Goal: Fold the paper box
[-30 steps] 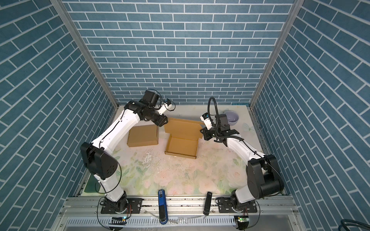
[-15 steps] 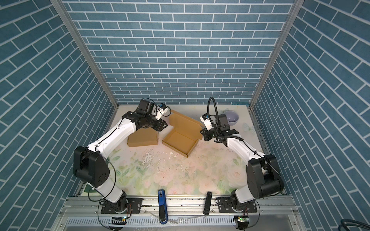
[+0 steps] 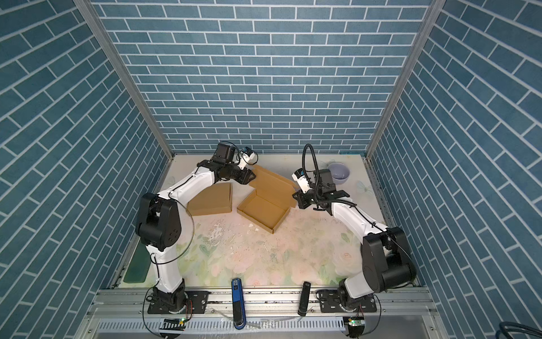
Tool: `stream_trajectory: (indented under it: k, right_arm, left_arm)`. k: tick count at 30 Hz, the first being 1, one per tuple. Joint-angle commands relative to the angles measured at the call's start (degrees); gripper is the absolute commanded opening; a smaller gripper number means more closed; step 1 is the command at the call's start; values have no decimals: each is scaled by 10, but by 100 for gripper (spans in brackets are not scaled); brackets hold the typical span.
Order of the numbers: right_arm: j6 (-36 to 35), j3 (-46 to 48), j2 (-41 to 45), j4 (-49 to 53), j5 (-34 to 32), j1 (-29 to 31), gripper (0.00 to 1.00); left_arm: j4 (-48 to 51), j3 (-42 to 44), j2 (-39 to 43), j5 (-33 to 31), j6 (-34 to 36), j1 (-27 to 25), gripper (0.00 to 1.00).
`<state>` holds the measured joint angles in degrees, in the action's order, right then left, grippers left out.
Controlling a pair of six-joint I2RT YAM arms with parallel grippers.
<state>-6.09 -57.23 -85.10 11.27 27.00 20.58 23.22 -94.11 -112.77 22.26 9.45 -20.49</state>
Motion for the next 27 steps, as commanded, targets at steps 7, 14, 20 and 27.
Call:
stream_trajectory:
  k: [7,14,20,27]
  right_arm:
    - [-31,-13,13,11,14,3,0]
    - [-19,-17,14,7,-5,5,0]
    - [-15,-22,13,7,-23,9,0]
    - [-6,-51,-4,21,-54,22,0]
  left_arm:
    - [-43,-6,-4,24,1,5,48]
    - [-52,19,7,38,-14,5,17]
    - [-54,39,17,47,-15,5,11]
    - [-78,47,8,57,-38,2,4]
